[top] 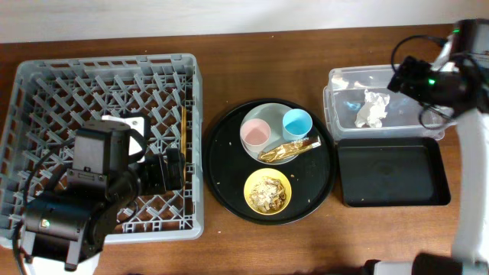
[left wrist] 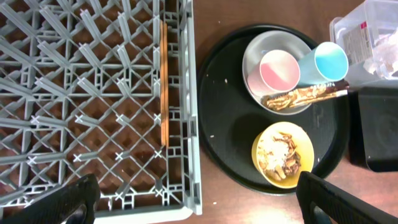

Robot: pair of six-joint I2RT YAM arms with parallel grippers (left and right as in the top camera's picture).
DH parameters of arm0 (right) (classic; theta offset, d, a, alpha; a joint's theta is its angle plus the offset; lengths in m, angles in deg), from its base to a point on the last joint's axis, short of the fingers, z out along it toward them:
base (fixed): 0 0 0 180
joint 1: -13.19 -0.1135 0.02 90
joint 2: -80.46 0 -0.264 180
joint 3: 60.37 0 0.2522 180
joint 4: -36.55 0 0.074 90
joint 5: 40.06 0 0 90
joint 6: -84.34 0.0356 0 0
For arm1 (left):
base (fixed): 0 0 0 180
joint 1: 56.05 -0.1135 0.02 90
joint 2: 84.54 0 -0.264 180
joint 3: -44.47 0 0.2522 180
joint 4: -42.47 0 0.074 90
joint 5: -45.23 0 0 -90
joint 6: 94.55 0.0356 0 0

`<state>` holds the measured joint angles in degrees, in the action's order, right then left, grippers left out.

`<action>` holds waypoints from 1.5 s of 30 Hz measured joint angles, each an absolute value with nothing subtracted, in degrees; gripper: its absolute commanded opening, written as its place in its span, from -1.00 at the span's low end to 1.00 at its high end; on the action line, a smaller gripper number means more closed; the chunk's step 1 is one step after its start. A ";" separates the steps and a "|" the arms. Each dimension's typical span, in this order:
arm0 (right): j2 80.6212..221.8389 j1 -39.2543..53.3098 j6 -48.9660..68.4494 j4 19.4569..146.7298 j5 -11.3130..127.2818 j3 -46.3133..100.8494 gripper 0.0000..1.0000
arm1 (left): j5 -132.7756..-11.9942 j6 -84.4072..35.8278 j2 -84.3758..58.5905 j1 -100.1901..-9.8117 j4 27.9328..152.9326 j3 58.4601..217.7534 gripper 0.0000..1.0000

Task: Sort waste into correct bins and load items into the dishwasher rack
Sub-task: 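Grasp the white tissue with the right gripper and drop it in the clear bin, then reach the right gripper to the gold wrapper and grasp it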

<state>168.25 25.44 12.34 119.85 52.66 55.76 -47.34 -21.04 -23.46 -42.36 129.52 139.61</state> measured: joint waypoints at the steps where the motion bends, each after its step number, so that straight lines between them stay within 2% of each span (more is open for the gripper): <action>1: 164.73 24.39 12.36 123.54 53.58 59.15 0.86 | -47.34 -21.04 -23.46 -42.36 129.41 139.61 0.99; 3: 160.42 22.38 12.30 130.53 58.08 60.70 0.84 | -47.34 -21.04 -23.44 -42.36 129.41 139.61 0.99; 5: 160.53 19.34 12.58 133.94 61.27 58.43 0.55 | -47.34 -21.04 -23.46 -42.36 129.41 139.61 0.99; 7: 161.38 14.99 13.89 130.58 63.00 51.76 0.49 | -47.34 -21.04 -23.46 -42.36 129.37 139.61 0.99; 12: 162.10 6.86 24.23 108.17 62.96 25.90 0.39 | -47.34 -21.04 -23.46 -42.36 129.41 139.61 0.99; 15: 162.15 0.28 32.87 93.01 60.09 12.46 0.14 | -47.34 -21.04 -23.46 -42.36 129.50 139.66 0.99; 24: 161.84 -5.99 37.92 67.08 51.33 -6.12 0.13 | -47.34 -21.04 -23.46 -42.36 129.52 139.66 0.99; 28: 163.00 -5.99 37.92 61.18 49.10 -8.54 0.11 | -47.34 -21.04 -23.46 -42.36 129.50 139.68 0.99; 32: 167.90 -6.10 37.76 55.11 48.14 -9.03 -0.16 | -47.34 -21.04 -23.46 -42.36 129.50 139.68 0.99; 38: 167.90 -6.14 37.92 52.07 44.75 -9.03 -0.21 | -47.34 -21.04 -23.46 -42.36 129.50 139.68 0.99; 39: 167.90 -6.14 37.92 51.67 44.75 -9.05 -0.26 | -47.34 -21.04 -23.46 -42.36 129.50 139.68 0.99; 41: 167.90 -6.14 37.83 51.67 44.64 -9.03 -0.50 | -47.34 -21.04 -23.46 -42.36 129.50 139.68 0.99; 42: 167.90 -6.14 37.87 51.65 44.53 -9.05 -0.52 | -47.34 -21.04 -23.46 -42.36 129.50 139.68 0.99; 44: 167.90 -6.14 37.92 51.61 44.36 -9.05 -0.69 | -47.34 -21.04 -23.46 -42.36 129.50 139.68 0.99; 45: 167.90 -6.14 37.61 51.63 44.36 -9.03 -0.70 | -47.34 -21.04 -23.46 -42.36 129.50 139.68 0.99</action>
<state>167.90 -6.14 37.61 51.63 44.36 -9.03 -47.34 -21.04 -23.46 -42.36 129.50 139.68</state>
